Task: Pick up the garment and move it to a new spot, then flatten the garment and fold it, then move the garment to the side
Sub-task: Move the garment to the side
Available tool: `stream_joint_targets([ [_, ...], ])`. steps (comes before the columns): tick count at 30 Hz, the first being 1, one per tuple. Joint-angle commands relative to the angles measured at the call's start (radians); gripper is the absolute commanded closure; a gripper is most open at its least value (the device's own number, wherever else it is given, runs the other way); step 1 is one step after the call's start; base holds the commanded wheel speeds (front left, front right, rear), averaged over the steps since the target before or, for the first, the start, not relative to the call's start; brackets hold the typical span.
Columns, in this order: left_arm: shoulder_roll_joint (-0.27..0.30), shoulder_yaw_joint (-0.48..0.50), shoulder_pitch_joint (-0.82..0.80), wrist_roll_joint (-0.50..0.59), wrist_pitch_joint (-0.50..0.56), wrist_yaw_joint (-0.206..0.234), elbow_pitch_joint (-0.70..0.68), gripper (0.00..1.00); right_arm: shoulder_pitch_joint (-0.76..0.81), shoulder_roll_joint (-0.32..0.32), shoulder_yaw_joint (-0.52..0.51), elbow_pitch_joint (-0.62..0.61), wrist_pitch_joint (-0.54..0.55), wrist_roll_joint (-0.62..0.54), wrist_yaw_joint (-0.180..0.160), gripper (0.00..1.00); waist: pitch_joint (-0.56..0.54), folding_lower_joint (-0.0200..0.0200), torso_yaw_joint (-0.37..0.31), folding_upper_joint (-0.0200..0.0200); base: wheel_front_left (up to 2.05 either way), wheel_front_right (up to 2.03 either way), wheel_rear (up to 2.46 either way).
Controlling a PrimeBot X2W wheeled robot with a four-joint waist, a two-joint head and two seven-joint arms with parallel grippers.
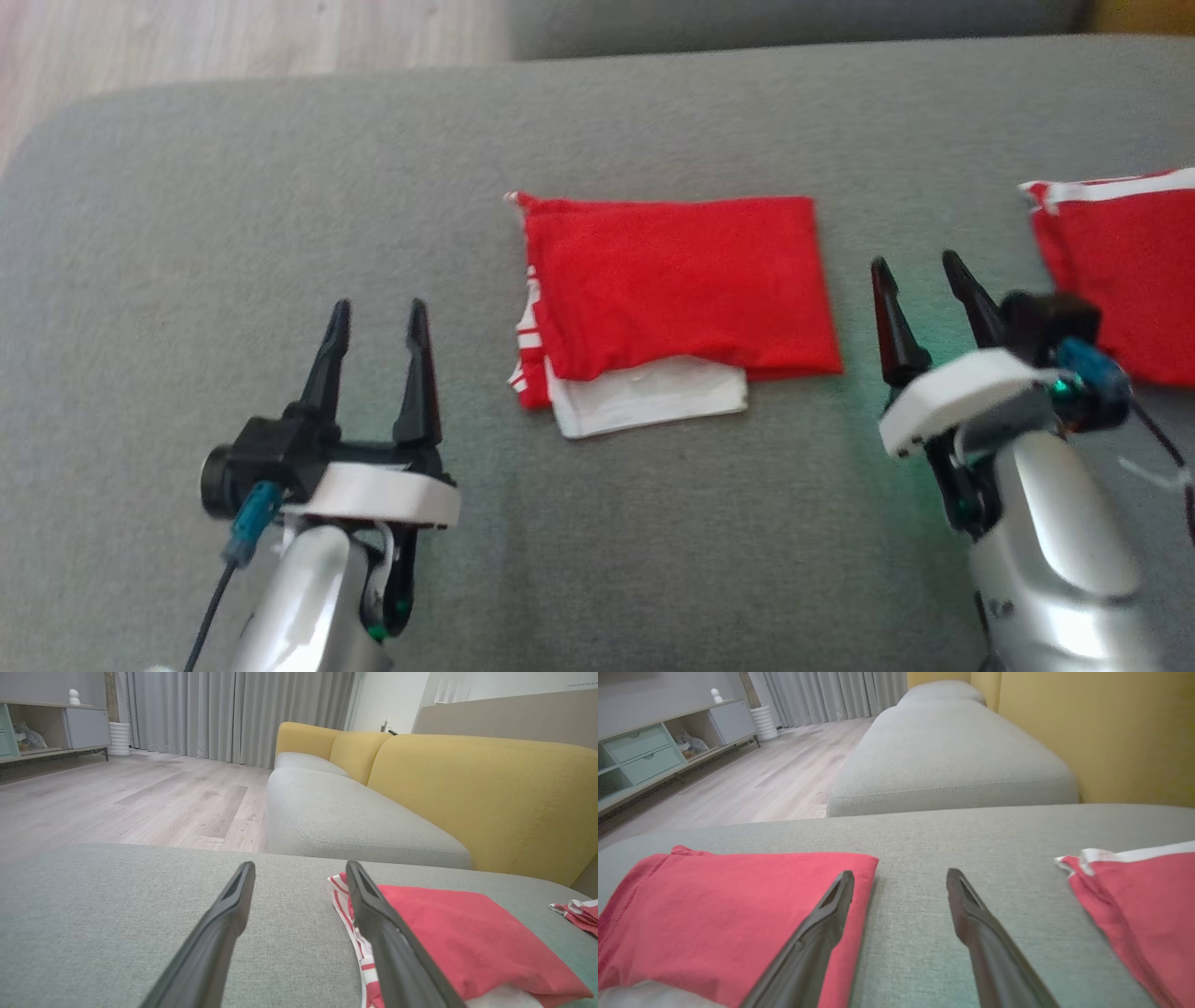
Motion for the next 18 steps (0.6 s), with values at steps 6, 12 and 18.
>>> stream_joint_targets([
  [6,0.004,-0.010,-0.067,-0.010,-0.009,0.007,-0.031,0.00,-0.115,0.004,0.061,0.146,0.082,0.064,-0.001,0.00,0.059,-0.0002,0.078,0.0000,0.00,0.00,0.00],
  [12,0.004,-0.023,-0.074,-0.016,-0.009,0.014,-0.036,0.00,-0.159,0.004,0.104,0.302,0.123,0.120,-0.001,0.00,0.063,-0.0002,0.103,0.0000,0.00,0.00,0.00],
  [18,0.004,-0.021,-0.074,-0.008,-0.009,0.016,-0.036,0.00,-0.199,0.004,0.152,0.396,0.108,0.114,-0.001,0.57,0.055,-0.0002,0.105,0.0000,0.00,0.00,0.00],
])
